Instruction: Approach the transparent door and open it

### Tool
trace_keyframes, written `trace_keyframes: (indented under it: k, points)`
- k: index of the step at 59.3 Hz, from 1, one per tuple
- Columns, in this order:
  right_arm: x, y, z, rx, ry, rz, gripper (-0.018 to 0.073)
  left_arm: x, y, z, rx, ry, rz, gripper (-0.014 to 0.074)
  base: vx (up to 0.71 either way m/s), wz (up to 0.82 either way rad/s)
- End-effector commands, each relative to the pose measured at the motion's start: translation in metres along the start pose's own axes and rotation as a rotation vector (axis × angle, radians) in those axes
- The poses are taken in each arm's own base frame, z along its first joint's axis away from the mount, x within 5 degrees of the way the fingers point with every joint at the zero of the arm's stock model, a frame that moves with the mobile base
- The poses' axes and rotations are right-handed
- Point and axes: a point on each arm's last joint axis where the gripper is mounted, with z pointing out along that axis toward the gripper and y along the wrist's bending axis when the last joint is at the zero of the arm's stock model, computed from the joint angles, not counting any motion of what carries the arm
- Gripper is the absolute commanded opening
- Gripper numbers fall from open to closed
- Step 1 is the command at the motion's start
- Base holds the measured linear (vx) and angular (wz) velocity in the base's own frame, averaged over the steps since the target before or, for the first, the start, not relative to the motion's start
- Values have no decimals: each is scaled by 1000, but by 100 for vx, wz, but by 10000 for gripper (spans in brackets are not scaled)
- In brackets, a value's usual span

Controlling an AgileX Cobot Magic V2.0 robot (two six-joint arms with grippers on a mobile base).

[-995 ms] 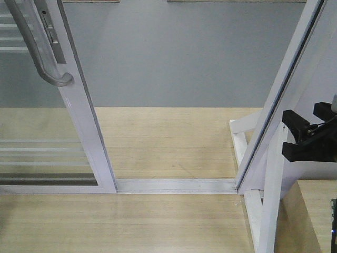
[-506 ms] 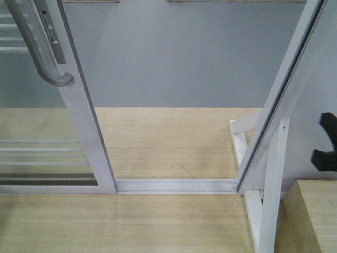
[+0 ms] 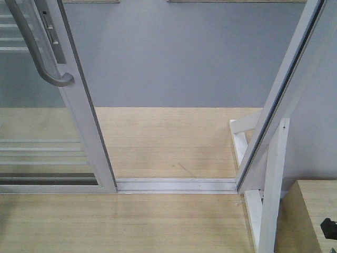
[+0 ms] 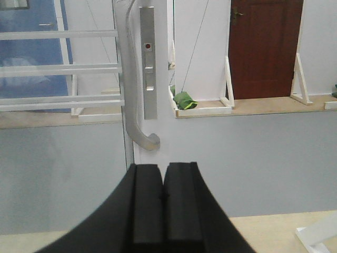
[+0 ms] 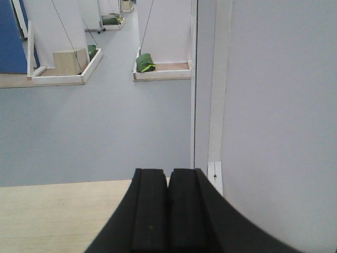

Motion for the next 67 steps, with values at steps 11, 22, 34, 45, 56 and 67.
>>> trace_keyframes:
  k: [11,22,34,45,56,67]
  points:
    - [-8,1,-1,-10,-123,-13,-8,0,-1,0,16,-67,-18,-3,0,0]
    - [-8,1,-1,-10,-123,-13,-8,0,-1,0,16,-67,-18,-3,0,0]
    - [-8,1,-1,-10,-123,-14,-8,0,-1,0,16,-67,-18,-3,0,0]
    - [-8,1,-1,-10,-123,-14,-8,0,-1,0,16,-67,-18,-3,0,0]
    - [-8,1,-1,-10,-123,-14,-8,0,-1,0,16,-67,-18,-3,0,0]
    - [-8,1,-1,-10,-123,-14,-8,0,-1,0,16,-67,-18,-3,0,0]
